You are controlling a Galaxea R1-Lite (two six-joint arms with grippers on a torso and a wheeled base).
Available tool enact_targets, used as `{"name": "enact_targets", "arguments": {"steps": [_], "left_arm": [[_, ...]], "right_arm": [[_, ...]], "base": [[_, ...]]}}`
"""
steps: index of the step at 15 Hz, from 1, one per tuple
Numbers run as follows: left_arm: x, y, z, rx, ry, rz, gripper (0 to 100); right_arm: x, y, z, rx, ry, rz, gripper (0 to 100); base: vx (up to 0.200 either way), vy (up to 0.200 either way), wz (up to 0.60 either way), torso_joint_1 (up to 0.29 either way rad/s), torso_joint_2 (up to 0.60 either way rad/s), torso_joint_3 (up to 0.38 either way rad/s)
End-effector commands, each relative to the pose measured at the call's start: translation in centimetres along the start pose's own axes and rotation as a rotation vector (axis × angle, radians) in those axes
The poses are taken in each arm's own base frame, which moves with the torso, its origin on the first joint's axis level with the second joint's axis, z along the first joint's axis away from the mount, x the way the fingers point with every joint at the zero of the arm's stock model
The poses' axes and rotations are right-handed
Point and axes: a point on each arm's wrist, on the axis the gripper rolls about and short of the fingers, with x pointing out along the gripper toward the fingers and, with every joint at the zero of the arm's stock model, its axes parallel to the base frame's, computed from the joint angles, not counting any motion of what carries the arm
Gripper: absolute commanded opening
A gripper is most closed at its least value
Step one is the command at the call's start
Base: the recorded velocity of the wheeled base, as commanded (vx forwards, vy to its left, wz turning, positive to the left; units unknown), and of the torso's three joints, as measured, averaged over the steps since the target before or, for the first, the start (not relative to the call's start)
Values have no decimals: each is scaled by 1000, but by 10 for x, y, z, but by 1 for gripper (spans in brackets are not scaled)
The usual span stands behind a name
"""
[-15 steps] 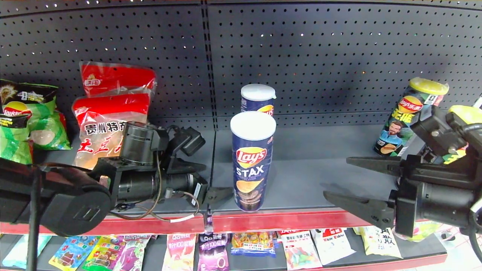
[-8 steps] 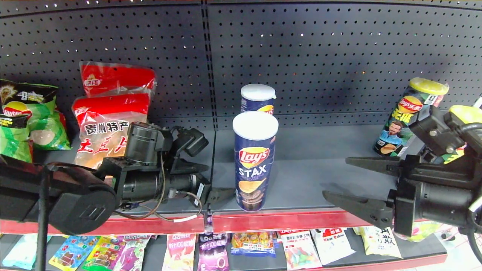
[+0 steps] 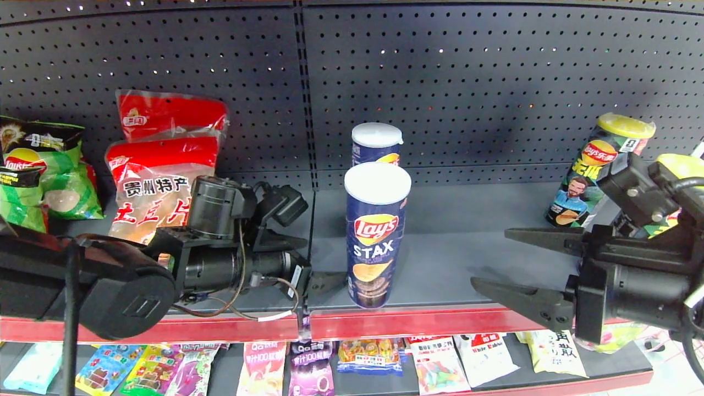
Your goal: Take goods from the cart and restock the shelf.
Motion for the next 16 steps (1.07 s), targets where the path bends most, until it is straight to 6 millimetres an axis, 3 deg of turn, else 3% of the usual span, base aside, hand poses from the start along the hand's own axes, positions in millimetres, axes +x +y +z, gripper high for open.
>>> {"name": "enact_targets", "arguments": {"steps": [1,4,5,6,8,9,12,14,16], "left_arm": [[-1,0,0,1,-2,1,100],[-22,3,7,-11,-45,57,100],[-40,9,8,-26,-72,105,100],[-77,18,9,-39,-132,182,100],[-126,20,5,-56,-197,279,100],[-165,10,-10,-82,-204,343,100],[-239,-47,-61,-158,-162,413,100],[-272,-86,-97,-201,-117,419,100],[-294,-120,-148,-216,-92,495,100]], "right_arm": [[1,0,-1,0,4,1,100],[-4,0,-4,0,4,-10,100],[-12,-2,-7,4,-2,-44,100],[-26,-1,-12,1,-22,-68,100],[-51,3,-20,2,-24,-95,100],[-77,8,-27,7,-17,-114,100],[-137,19,-49,29,-39,-292,100],[-162,25,-70,52,-39,-486,100],[-193,43,-104,70,-44,-613,100]], "base": [[0,0,0,0,0,0],[0,0,0,0,0,0],[0,0,0,0,0,0],[0,0,0,0,0,0],[0,0,0,0,0,0],[0,0,0,0,0,0],[0,0,0,0,0,0],[0,0,0,0,0,0],[0,0,0,0,0,0]]}}
